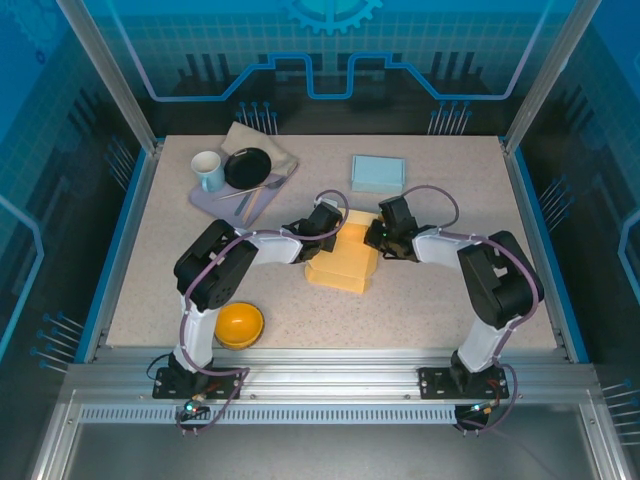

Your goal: Fold the paper box

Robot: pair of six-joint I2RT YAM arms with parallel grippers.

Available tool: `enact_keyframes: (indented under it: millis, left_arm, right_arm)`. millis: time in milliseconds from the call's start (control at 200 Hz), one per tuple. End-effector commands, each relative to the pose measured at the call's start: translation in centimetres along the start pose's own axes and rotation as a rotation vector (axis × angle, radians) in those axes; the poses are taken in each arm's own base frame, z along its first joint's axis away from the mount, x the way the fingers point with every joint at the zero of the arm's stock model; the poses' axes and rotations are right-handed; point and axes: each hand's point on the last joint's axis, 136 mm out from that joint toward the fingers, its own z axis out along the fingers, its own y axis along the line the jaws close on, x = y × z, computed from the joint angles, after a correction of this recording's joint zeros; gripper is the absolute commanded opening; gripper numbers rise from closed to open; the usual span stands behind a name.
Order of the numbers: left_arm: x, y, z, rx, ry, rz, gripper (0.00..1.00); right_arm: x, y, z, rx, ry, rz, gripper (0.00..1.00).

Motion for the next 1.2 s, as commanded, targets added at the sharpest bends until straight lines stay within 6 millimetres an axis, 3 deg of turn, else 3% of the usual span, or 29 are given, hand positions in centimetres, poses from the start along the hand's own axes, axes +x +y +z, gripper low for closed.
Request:
enact_keyframes:
  millis: [0, 305, 435, 590, 715, 865, 940, 1195]
  left_arm:
    - [5.8, 0.8, 1.2, -0.035, 0.184, 0.113, 0.02]
    - [5.8, 0.8, 1.3, -0.039, 0.187, 0.11, 0.02]
    - [5.8, 0.8, 1.3, -0.04, 0.19, 0.111, 0.02]
    - [5.8, 0.8, 1.3, -0.041, 0.188, 0.109, 0.02]
    - [5.7, 0.9, 1.3, -0.043, 0.186, 0.106, 0.02]
    - [5.6, 0.9, 1.3, -0.046, 0.182, 0.101, 0.02]
    - [5.6, 1.0, 1.3, -0.049, 0.184, 0.099, 0.02]
    - [5.7, 0.9, 1.3, -0.045, 0.183, 0.105, 0.02]
  right_arm:
    - [0.3, 3.0, -2.6, -0.062, 0.029, -0.102, 0.16]
    - [-4.5, 6.2, -11.4, -0.105, -0.041, -0.499, 0.32]
    - [-6.4, 8.7, -15.0, -0.183, -0.059, -0.864, 0.41]
    - [-9.6, 8.2, -17.2, -0.161, -0.144, -1.221, 0.41]
    - [-11.3, 6.1, -15.9, -0.171, -0.223, -1.471, 0.39]
    - [-13.4, 1.3, -11.5, -0.059, -0.161, -1.599, 0.4]
    - [-12.4, -0.8, -9.6, -0.074, -0.045, -1.607, 0.42]
    - [-9.8, -4.2, -6.2, -0.074, 0.066, -1.613, 0.44]
